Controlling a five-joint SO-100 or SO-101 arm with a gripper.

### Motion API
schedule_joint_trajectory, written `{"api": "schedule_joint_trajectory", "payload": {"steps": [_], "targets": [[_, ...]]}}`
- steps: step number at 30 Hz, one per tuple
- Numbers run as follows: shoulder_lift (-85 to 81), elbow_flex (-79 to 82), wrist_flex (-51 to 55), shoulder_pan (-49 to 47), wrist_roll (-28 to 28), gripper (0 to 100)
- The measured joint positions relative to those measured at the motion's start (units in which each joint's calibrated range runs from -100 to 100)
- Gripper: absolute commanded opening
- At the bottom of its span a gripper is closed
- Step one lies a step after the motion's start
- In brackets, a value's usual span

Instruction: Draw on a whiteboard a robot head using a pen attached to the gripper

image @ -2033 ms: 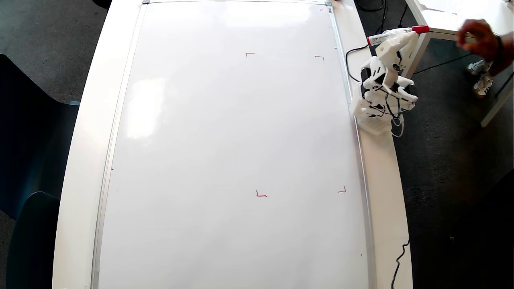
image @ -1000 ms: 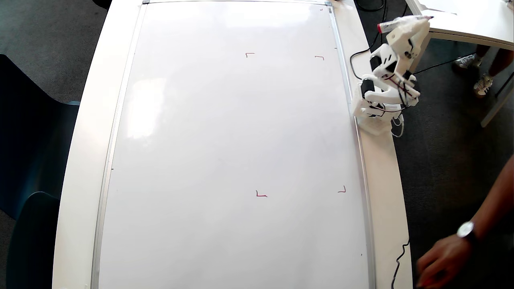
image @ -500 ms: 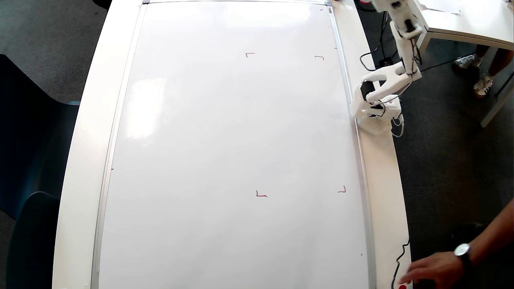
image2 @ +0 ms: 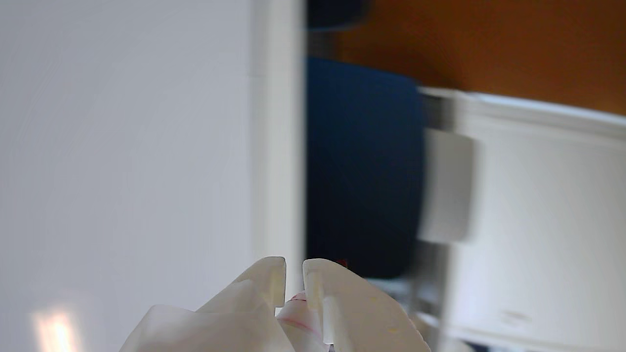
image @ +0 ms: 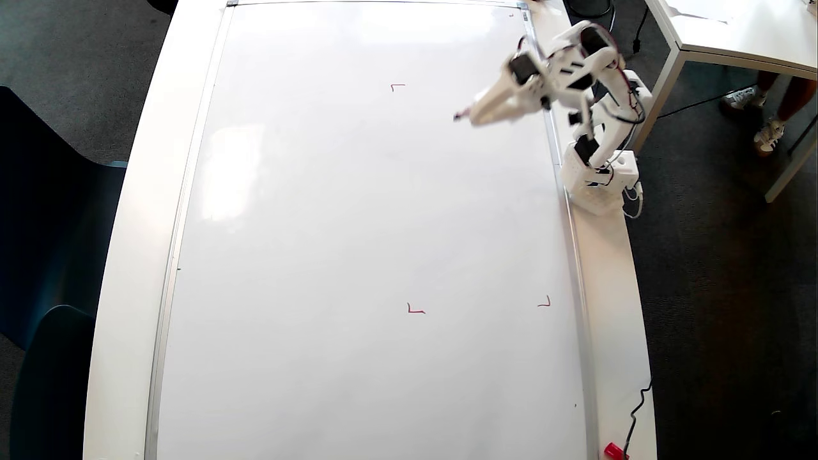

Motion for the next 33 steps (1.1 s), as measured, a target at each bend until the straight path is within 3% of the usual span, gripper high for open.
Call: {"api": "schedule_joint_trajectory", "payload": {"steps": [6,11,19,33], "targets": [[10.8,0.2,10.1,-3.7,0.2,1],[20.3,0.2,12.2,-5.1,8.3,1],[34.4,-0.6,11.6,-4.6,19.9,1],[44.4,-0.7,0.4,-1.4,26.8,1]]}}
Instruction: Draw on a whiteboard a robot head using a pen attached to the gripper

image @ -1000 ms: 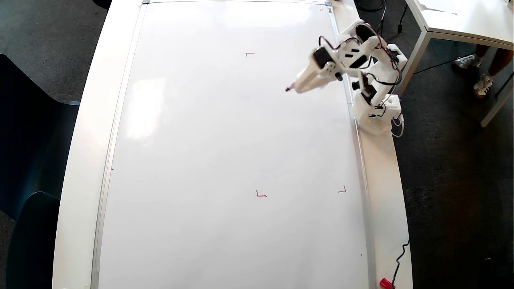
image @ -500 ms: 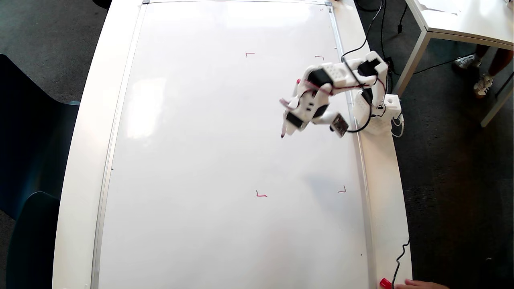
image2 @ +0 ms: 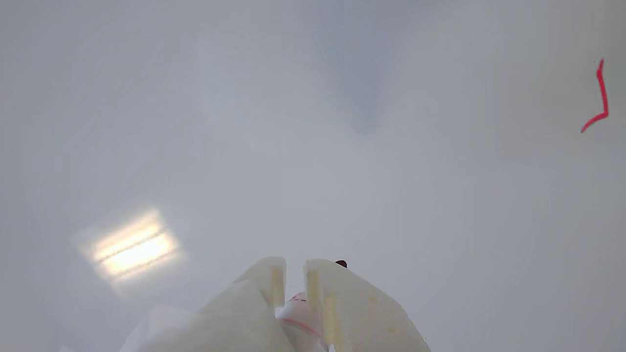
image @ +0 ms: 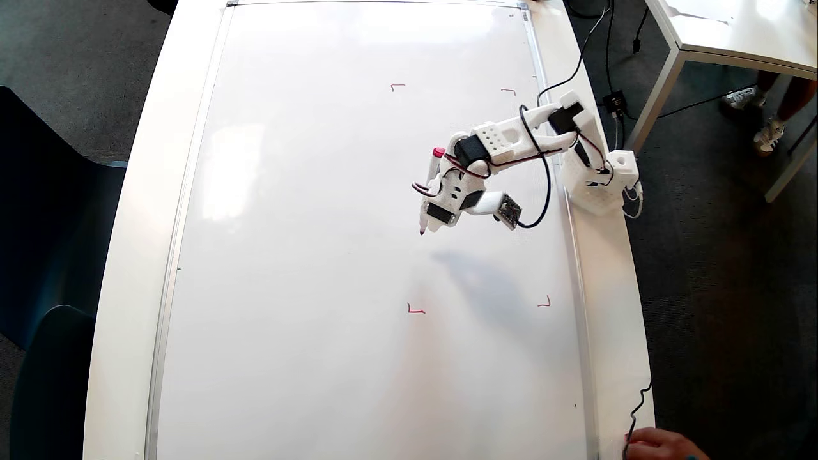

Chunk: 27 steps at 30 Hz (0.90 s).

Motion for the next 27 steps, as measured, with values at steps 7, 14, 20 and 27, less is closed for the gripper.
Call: {"api": "schedule_joint_trajectory", "payload": {"steps": [7,14,20,27], "targets": [[2.2,0.0,-4.6,-1.4,0.0,1],[2.3,0.0,-4.9,-3.3,0.0,1],[2.3,0.0,-4.9,-2.9,0.0,1],[2.5,0.0,-4.9,-4.6,0.0,1]]}}
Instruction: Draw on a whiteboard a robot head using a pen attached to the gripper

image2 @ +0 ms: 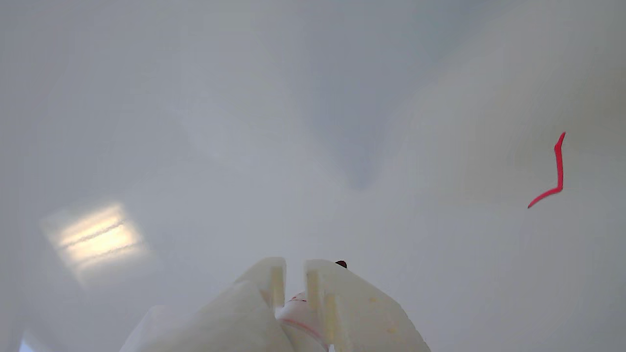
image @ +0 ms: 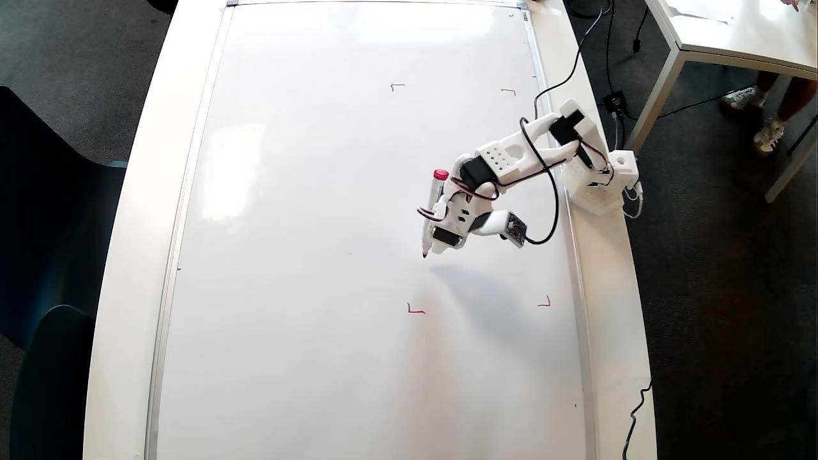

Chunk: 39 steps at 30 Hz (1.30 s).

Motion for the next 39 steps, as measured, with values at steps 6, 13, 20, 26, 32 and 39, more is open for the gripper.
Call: {"api": "schedule_joint_trajectory", "payload": {"steps": [6,13,20,26,32,39], "targets": [[3.5,-0.1,-0.2,-0.4,0.0,1],[4.7,-0.5,-0.2,-0.2,0.0,1],[4.7,-0.2,-0.1,-0.4,0.0,1],[0.3,8.6,-0.5,-0.8,0.0,1],[-9.7,24.5,-0.5,-1.7,0.0,1],[-19.1,39.1,-0.5,-2.7,0.0,1]]}}
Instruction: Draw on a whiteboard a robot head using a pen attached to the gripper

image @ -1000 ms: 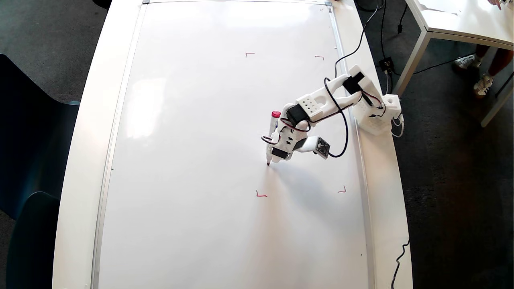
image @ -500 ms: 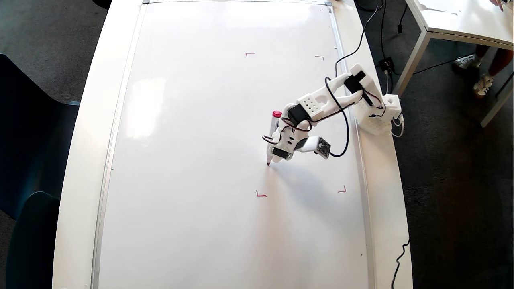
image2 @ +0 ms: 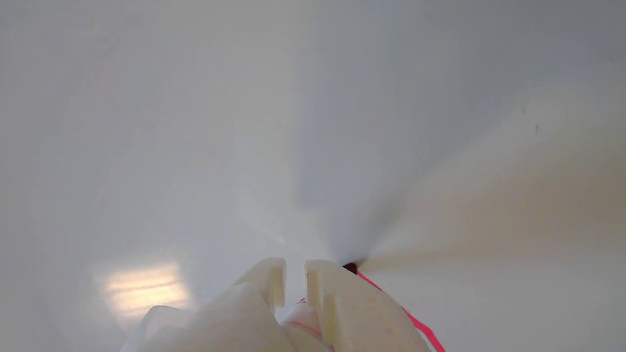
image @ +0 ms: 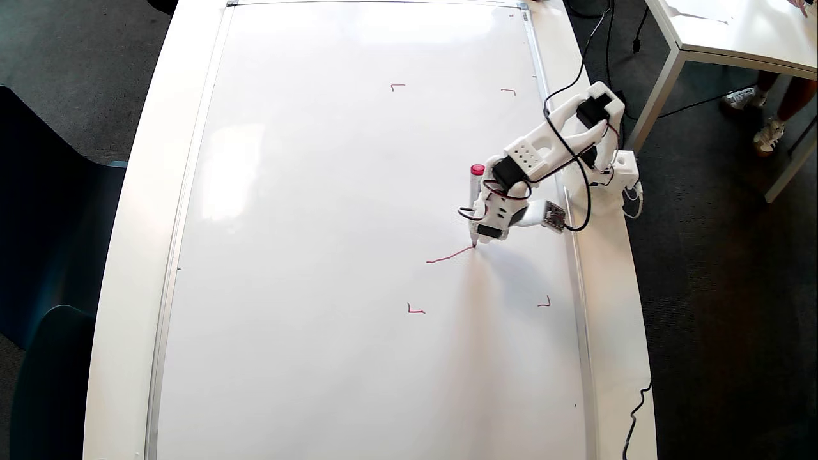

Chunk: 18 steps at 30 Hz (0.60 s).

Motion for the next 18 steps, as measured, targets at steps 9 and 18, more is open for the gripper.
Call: {"api": "schedule_joint_trajectory", "payload": {"steps": [9,18], "targets": [[-10.6,14.6,0.0,-2.9,0.0,1],[-14.5,21.3,-1.5,-2.3,0.0,1]]}}
